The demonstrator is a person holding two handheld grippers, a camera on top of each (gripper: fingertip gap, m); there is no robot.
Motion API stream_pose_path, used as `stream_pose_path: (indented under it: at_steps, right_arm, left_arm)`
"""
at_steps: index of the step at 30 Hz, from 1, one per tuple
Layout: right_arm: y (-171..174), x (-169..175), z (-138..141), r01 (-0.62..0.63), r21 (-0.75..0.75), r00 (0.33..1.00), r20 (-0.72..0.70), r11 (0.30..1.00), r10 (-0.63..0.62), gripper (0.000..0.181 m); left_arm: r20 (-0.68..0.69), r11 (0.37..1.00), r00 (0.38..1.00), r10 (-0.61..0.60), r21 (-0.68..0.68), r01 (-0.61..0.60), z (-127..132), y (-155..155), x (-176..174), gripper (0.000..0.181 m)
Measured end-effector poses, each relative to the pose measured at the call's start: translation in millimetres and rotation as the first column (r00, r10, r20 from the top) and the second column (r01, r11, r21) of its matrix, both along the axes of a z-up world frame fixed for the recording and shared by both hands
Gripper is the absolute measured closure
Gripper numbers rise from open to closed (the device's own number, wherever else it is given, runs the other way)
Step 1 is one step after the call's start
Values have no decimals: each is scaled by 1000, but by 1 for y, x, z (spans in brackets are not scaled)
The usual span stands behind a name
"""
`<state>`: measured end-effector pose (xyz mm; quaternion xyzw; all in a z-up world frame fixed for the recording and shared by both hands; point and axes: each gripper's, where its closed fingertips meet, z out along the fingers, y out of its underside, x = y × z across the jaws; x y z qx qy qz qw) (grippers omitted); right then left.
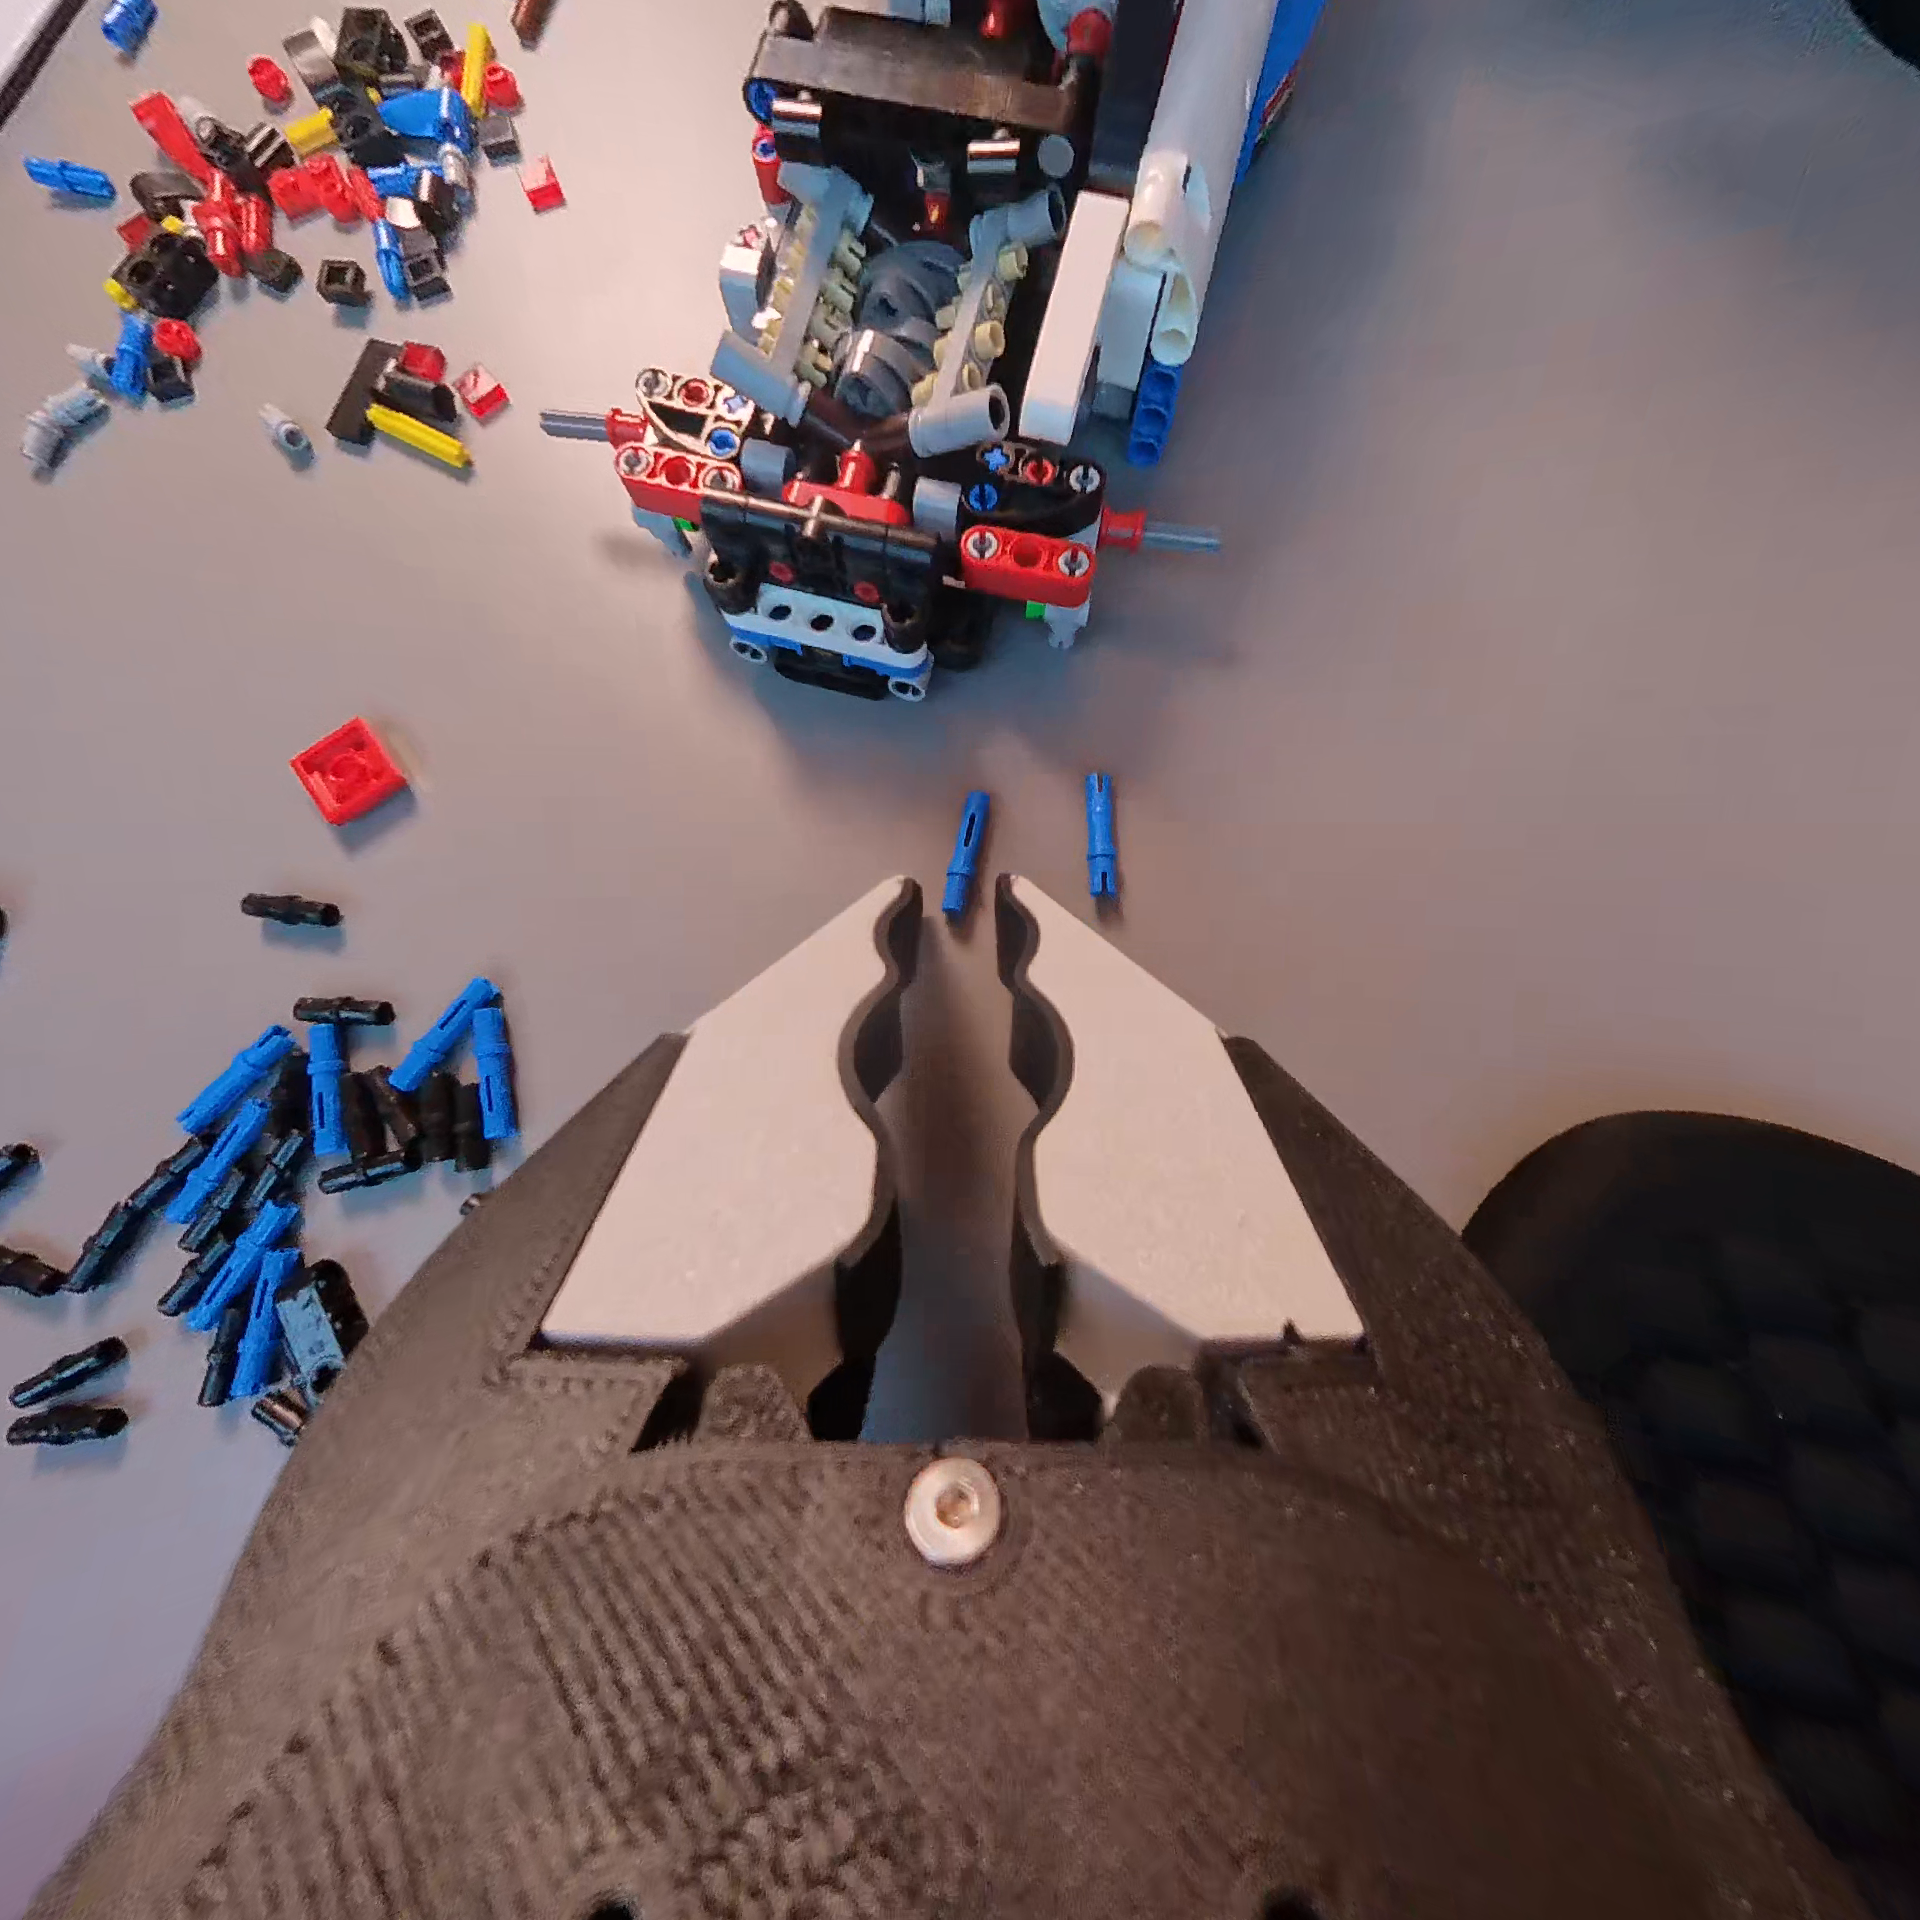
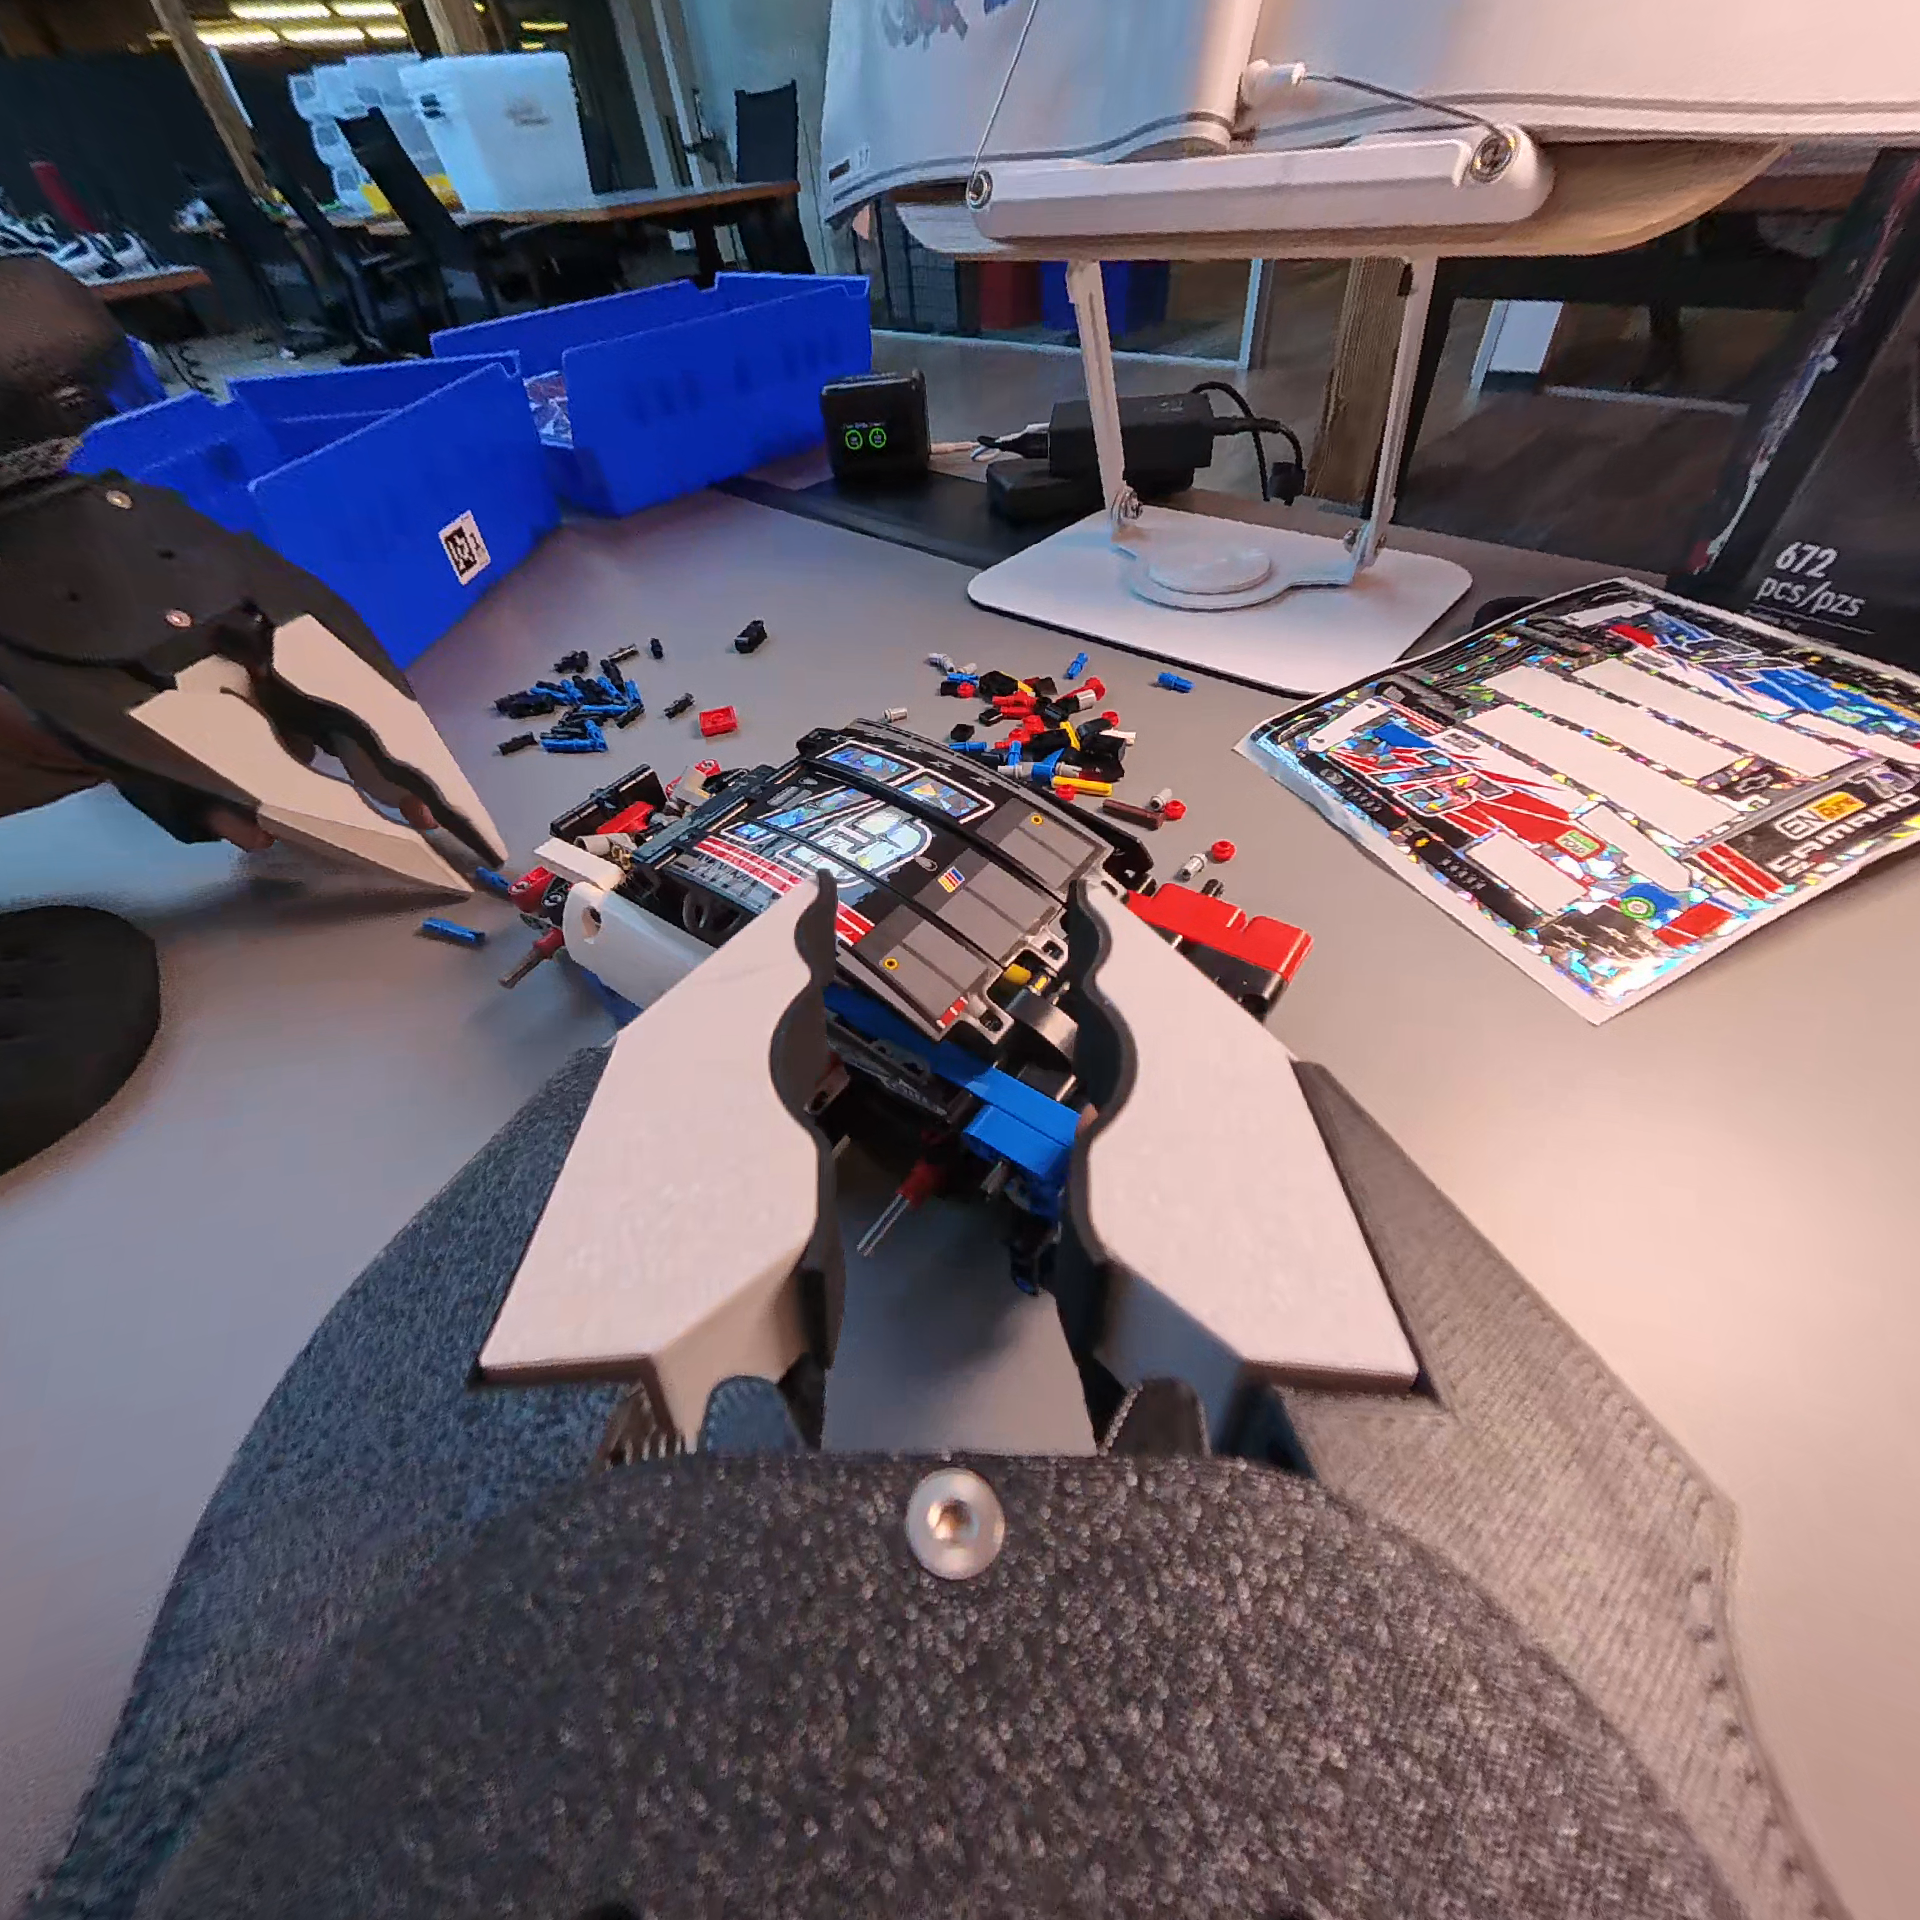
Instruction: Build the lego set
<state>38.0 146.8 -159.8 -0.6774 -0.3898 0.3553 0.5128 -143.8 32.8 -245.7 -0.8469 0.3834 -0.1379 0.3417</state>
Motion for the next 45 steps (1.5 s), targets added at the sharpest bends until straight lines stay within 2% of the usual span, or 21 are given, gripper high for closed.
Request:
stream_pose_path:
  at_steps: [2, 5, 6, 8, 10, 12, 14, 19, 24, 26, 28, 33, 34, 36, 38, 40, 42, 45]
  right_arm:
    - [0, 1, 4, 2, 19, 1000, -13, 1000, -1, 139]
    - [0, 0, 1, -6, 36, 1000, 15, 999, 6, 140]
    - [0, 0, -2, -7, 46, 999, 37, 999, 5, 140]
    - [0, 0, -5, -13, 103, 996, 87, 995, 4, 138]
    - [1, 3, -9, -33, 191, 985, 175, 981, -1, 128]
    - [0, 6, -13, -80, 258, 965, 261, 963, 10, 126]
    - [3, 9, -13, -77, 291, 962, 274, 954, -6, 124]
    - [15, 19, -17, -51, 250, 966, 257, 967, -16, 120]
    - [22, 18, -23, -37, 135, 984, 176, 990, 12, 124]
    - [33, 21, -25, 7, 132, 984, 178, 991, -31, 136]
    - [40, 23, -31, 38, 132, 975, 211, 990, -66, 134]
    - [31, 29, -2, 86, 219, 984, 131, 972, -117, 132]
    - [23, 28, 5, 73, 238, 988, 114, 969, -102, 135]
    - [-6, 12, 20, -27, 237, 998, 62, 971, 13, 143]
    - [-51, -16, 29, -217, 224, 976, 35, 950, 215, 146]
    - [-94, -40, 35, -387, 192, 919, -5, 902, 395, 147]
    - [-111, -55, 45, -425, 150, 891, -104, 893, 442, 149]
    - [-121, -61, 61, -464, 61, 845, -270, 884, 462, 159]
  left_arm:
    - [-2, 1000, 1000, -16, 9, 16, -1, 1, 4, 177]
    - [-33, 998, 999, -19, 51, 21, 0, 7, 3, 177]
    - [-10, 997, 1000, -4, 73, 5, 3, 10, 1, 177]
    - [131, 994, 991, 34, 97, -47, 16, 16, 2, 177]
    - [277, 989, 959, 54, 115, -89, 30, 19, 3, 178]
    - [312, 985, 948, 62, 134, -109, 34, 19, 3, 178]
    - [300, 973, 950, 92, 178, -150, 36, 23, 0, 178]
    - [369, 914, 915, 163, 293, -281, 56, 38, -6, 178]
    - [422, 877, 890, 175, 344, -335, 68, 45, -9, 178]
    - [434, 877, 885, 168, 345, -335, 70, 46, -6, 178]
    - [432, 875, 889, 152, 359, -324, 71, 46, -1, 178]
    - [437, 878, 896, 84, 392, -274, 78, 38, 21, 179]
    - [438, 881, 897, 57, 401, -252, 81, 35, 28, 179]
    - [455, 907, 890, -33, 387, -164, 89, 26, 50, 178]
    - [519, 942, 841, -151, 333, -36, 101, 13, 80, 178]
    - [629, 964, 745, -223, 257, 71, 116, 1, 107, 177]
    - [778, 975, 587, -224, 185, 127, 136, -5, 125, 178]
    - [908, 975, 377, -180, 113, 194, 154, -10, 135, 178]
